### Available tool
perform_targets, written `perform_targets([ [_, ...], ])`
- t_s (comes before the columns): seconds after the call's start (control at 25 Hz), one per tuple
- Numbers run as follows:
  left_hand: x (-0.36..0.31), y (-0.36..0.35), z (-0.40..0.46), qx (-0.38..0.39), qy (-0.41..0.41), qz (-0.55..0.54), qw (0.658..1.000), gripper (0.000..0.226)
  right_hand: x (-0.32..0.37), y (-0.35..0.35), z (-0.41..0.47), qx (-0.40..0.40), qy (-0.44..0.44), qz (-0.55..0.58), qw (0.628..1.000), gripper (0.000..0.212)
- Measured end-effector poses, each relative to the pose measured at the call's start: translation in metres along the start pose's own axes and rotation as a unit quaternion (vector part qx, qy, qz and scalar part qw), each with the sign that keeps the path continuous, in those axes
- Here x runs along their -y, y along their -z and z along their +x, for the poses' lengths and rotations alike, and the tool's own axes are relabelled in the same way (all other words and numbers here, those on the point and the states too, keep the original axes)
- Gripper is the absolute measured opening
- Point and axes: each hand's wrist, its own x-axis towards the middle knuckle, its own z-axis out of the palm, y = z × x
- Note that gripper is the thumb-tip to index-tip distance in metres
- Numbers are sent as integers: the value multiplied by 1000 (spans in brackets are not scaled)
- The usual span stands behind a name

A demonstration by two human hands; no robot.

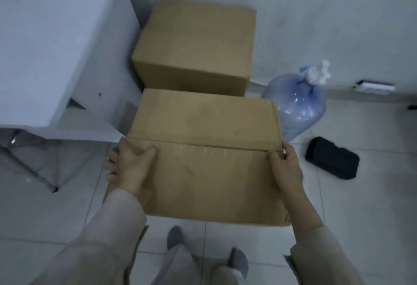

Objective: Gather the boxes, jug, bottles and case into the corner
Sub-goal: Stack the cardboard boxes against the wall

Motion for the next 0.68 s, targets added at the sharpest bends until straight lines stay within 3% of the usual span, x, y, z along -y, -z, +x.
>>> perform_targets([
  [0.24, -76, 88, -83, -10, -61, -83, 995, 97, 106, 90, -26, 21, 137, 11, 990, 21],
  [0.48, -151, 143, -100, -67, -132, -49, 988, 64, 201, 134, -24, 13, 227, 67, 971, 34],
  [0.68, -221, 155, -29, -27, -218, -33, 975, 50, 254, 108, 39, 65, 248, -17, 966, 64],
])
